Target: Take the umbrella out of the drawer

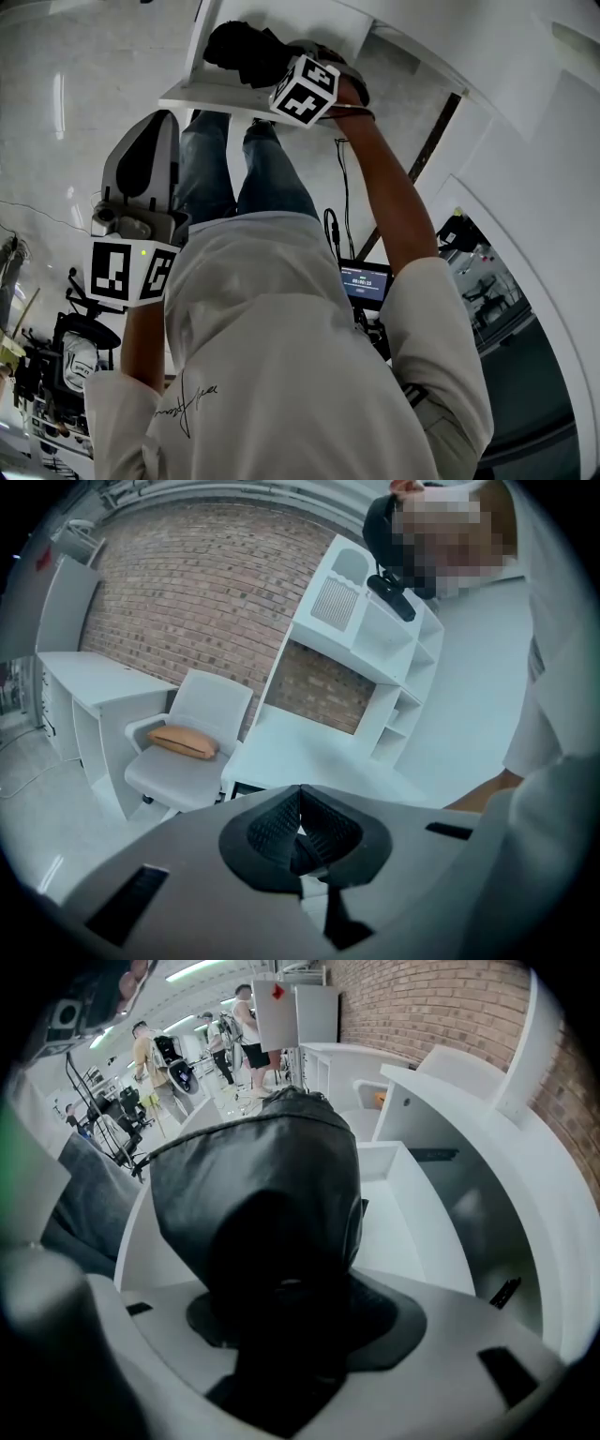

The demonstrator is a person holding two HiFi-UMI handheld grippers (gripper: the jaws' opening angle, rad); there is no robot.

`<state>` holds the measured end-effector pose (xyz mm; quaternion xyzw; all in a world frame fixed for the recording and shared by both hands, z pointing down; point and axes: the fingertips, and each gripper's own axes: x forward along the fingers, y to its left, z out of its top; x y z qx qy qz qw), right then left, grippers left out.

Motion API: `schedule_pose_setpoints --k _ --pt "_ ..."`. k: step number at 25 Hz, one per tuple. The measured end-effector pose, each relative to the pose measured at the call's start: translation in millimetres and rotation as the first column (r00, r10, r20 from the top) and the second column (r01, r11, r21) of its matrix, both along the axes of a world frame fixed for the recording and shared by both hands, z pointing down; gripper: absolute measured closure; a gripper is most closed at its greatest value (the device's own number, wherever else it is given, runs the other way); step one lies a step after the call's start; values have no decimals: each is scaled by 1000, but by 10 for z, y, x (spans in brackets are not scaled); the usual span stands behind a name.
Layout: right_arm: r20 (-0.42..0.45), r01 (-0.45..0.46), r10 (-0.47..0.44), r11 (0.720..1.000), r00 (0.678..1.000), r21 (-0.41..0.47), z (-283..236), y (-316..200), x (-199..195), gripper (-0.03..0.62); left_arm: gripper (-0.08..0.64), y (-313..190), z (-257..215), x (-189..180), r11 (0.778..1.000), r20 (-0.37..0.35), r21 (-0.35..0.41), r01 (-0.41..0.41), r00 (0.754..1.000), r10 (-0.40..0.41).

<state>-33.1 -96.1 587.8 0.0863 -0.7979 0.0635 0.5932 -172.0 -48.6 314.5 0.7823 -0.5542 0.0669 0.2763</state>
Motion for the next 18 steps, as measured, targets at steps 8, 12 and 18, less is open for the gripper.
schedule_pose_setpoints --k 8,12,18 --pt "21 -5 5 1000 1000 6 -168 68 21 341 545 54 -78 133 1000 -18 19 -16 1000 16" --pt "22 -7 7 1000 1000 21 -262 80 31 341 545 48 -135 159 999 -17 31 -22 1000 23" --pt "42 -21 20 1000 999 23 -392 121 27 341 545 51 -202 208 999 -25 44 -28 999 29"
